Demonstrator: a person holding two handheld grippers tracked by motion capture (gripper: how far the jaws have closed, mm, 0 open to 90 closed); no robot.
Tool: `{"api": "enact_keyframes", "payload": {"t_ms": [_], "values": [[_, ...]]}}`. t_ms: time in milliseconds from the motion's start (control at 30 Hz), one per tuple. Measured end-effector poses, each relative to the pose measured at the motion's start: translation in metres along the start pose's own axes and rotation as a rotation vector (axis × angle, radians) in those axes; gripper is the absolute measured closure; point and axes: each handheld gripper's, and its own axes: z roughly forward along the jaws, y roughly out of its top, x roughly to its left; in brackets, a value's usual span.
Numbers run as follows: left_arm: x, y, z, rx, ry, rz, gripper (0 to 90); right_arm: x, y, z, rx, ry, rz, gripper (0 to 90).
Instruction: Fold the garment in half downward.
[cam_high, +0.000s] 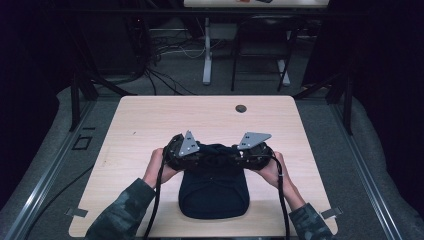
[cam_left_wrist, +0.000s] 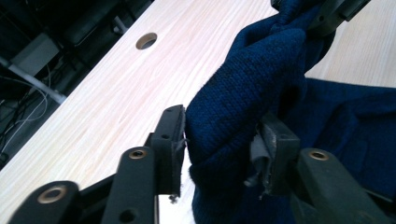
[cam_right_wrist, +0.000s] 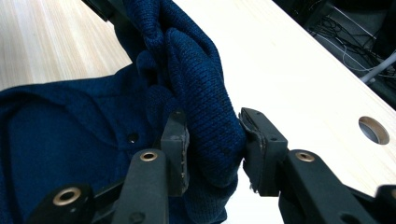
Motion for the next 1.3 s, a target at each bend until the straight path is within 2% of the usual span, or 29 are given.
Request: {"api": "enact_keyframes", "payload": {"t_ms": [333, 633, 800, 1300], "values": [[-0.01, -0.009, -0.006, 0.001, -0.033, -0.025, 56.7, 0.01, -0.006, -0.002, 0.014, 0.021, -0.008, 63.0], [-0.02, -0.018, -0.01, -0.012, -0.068, -0.027, 60.5, 0.02, -0.014, -0.003, 0.025, 0.036, -0.017, 62.6], [-0.025, -0.023, -0.011, -0.015, -0.095, -0.039, 61.4, 0.025, -0.018, -0.005, 0.043, 0.048, -0.027, 62.4], [-0.045, -0.041, -0.011, -0.007, -0.137, -0.054, 63.0, 0.044, -0.031, -0.001, 0.086, 0.075, -0.041, 61.1]]}}
